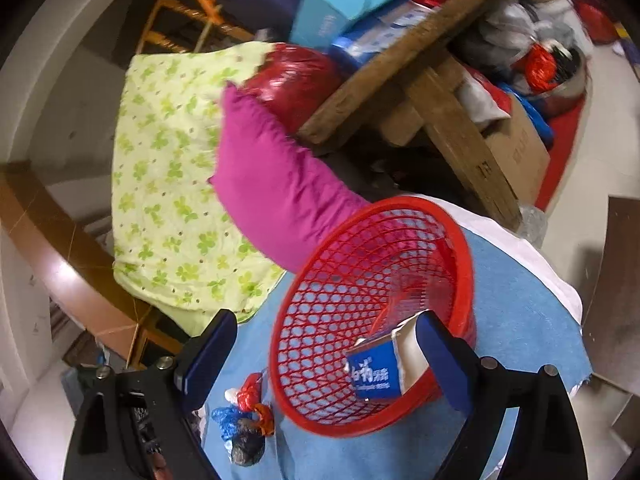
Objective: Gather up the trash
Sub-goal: 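Carry the blue box with the left tool while the right tool carries the tray to the basket, then grasp the white tissue with the left tool while the right tool grasps the orange bag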
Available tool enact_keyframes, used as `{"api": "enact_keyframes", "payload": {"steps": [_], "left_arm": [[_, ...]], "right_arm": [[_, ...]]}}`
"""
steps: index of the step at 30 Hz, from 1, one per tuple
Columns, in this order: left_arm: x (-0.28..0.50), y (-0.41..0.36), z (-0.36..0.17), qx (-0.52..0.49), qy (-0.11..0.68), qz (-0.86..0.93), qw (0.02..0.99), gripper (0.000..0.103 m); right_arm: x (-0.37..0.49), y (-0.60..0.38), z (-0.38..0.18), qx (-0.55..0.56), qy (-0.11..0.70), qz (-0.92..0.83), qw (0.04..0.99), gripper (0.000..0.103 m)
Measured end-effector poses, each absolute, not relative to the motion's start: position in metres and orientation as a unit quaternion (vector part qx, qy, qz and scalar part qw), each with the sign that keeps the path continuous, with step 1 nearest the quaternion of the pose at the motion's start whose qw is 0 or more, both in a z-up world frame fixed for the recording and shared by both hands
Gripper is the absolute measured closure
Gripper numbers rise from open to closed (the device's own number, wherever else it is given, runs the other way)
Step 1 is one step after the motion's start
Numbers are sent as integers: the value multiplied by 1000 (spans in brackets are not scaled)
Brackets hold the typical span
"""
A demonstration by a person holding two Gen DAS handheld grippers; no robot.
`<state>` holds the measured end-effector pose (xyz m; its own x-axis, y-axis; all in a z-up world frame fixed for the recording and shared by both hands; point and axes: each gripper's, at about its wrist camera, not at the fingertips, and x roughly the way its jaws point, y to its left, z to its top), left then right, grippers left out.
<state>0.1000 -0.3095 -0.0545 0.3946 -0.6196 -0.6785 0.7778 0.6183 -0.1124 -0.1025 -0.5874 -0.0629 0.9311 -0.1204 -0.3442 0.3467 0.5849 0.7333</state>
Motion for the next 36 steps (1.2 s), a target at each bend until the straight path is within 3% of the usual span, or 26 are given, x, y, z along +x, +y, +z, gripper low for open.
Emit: {"api": "enact_keyframes", "payload": {"steps": [7, 14, 21, 30, 31, 33, 36], "left_arm": [[117, -137, -87, 107, 373, -267, 882, 36], [114, 13, -114, 53, 393, -127, 909, 36], [109, 45, -134, 8, 404, -124, 906, 36], [116, 42, -157, 9, 418, -154, 895, 36], [118, 43, -159, 8, 420, -155, 894, 36], [124, 43, -163, 5, 424, -153, 892, 36], [136, 43, -164, -3, 429, -154, 890, 36]], "right_arm": [[-87, -522, -27, 365, 122, -68, 921, 10], [-35, -442, -23, 337, 167, 13, 927, 10], [17, -361, -49, 306, 261, 59, 914, 10], [70, -348, -97, 327, 334, 44, 883, 11], [77, -348, -103, 327, 341, 41, 880, 12], [98, -346, -117, 314, 364, 33, 876, 33], [127, -346, -135, 308, 389, 16, 868, 43]]}}
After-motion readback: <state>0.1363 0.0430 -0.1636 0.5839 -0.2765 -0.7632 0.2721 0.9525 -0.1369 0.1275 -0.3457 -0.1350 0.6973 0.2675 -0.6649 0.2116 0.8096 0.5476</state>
